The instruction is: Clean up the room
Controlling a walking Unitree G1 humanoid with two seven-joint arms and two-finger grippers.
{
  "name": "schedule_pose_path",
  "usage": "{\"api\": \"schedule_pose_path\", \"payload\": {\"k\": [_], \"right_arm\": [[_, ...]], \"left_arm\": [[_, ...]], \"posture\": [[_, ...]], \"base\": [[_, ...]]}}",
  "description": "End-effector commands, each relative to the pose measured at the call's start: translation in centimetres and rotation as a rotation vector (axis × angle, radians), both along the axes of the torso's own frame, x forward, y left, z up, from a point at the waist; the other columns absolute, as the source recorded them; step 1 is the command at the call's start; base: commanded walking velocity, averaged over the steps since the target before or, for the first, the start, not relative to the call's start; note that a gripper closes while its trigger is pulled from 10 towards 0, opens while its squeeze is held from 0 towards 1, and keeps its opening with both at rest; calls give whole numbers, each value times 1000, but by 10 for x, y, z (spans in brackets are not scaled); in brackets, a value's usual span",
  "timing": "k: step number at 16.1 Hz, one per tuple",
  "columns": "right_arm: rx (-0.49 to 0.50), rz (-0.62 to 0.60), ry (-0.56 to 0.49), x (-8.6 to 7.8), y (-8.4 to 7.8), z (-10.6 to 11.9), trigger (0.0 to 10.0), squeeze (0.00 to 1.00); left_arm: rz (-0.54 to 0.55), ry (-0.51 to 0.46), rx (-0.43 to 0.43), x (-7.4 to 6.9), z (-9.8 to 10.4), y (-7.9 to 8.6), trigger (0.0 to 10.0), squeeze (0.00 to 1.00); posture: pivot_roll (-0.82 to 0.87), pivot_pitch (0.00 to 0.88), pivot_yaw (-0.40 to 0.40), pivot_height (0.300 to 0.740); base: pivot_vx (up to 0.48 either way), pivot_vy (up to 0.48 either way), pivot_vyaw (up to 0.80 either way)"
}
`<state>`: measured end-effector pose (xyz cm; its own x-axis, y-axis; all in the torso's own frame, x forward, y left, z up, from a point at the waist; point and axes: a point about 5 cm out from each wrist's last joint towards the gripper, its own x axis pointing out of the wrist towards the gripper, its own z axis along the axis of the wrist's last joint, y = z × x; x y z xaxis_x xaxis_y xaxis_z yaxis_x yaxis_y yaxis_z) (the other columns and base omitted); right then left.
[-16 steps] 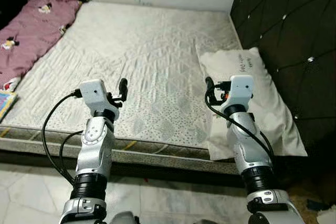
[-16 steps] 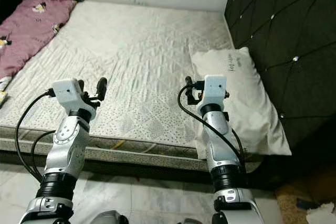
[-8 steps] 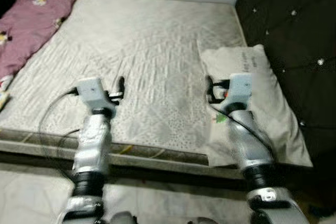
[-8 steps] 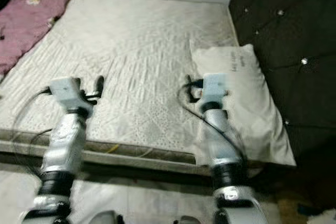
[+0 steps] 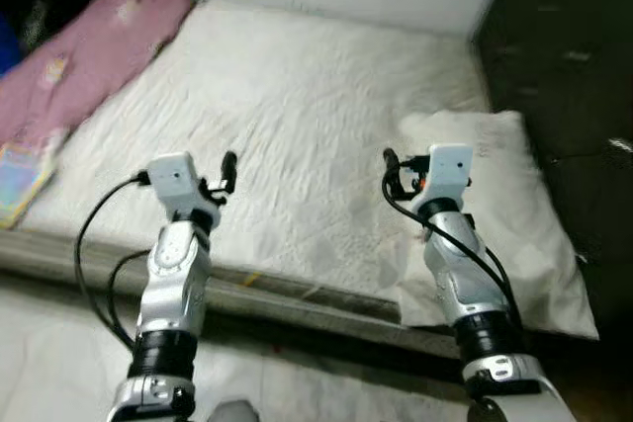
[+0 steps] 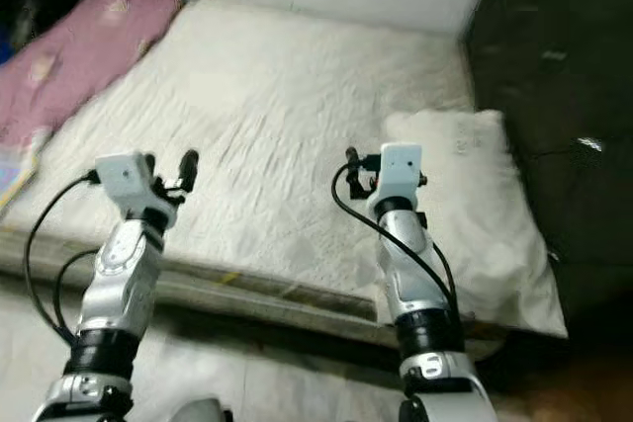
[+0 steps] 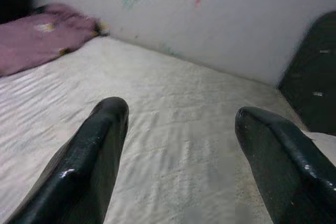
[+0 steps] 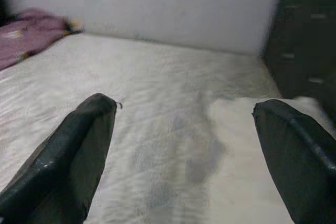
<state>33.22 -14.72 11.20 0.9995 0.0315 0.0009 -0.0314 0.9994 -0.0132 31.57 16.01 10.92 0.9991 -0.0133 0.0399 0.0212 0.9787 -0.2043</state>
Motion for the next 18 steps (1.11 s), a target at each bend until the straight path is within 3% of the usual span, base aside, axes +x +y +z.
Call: {"api": "schedule_pose_path", "payload": {"k": [1,3,12,18], "right_arm": [[-6,-21,6,1,-8,-1,10000,0],[-7,-20,5,1,-8,-1,10000,0],[-3,-28,13,2,-9,-3,10000,0],[-6,-26,20,3,-10,-3,10000,0]], "left_arm": [[-37,-8,1,2,3,-10,10000,0],[-37,-6,1,2,3,-10,10000,0],[1,20,-18,4,0,-9,10000,0],[-2,16,-25,5,1,-10,10000,0]], "posture": [[20,0,-24,740],[21,0,-24,740],[21,0,-24,740],[19,0,-26,740]], "base": [[326,0,-513],[319,0,0],[0,0,0],[0,461,-366]]}}
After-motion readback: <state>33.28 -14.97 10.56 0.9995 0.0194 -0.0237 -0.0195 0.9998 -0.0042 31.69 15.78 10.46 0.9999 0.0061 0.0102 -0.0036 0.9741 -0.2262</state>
